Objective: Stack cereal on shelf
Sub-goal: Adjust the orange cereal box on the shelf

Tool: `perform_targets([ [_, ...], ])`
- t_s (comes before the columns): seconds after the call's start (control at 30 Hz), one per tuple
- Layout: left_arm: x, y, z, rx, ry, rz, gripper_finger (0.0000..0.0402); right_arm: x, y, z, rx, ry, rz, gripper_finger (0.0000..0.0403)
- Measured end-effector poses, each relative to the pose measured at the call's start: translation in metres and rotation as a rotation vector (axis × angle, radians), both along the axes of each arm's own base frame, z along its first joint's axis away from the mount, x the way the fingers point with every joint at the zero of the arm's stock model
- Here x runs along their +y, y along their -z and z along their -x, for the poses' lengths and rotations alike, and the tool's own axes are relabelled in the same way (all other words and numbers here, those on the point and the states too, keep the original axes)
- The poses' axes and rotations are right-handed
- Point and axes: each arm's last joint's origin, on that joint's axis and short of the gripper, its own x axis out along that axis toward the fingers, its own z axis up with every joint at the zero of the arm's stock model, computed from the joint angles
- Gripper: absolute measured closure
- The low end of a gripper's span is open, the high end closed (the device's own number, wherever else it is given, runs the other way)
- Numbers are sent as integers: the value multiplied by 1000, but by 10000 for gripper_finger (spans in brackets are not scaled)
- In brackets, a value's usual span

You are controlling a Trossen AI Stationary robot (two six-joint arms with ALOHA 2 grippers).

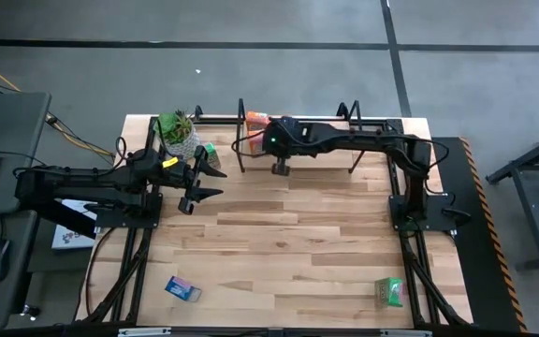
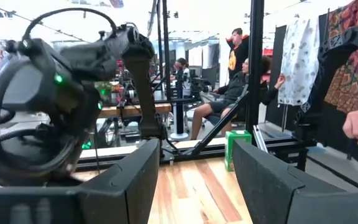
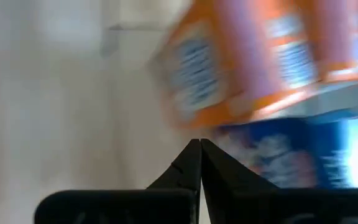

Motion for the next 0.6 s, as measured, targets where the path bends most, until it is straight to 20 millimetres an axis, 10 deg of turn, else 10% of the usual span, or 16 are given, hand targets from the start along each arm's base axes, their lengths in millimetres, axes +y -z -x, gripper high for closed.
perform_targets([
  [0.6,0,0,0,-10,-11,-27,209,4,24,-3,-68,61,127,403],
])
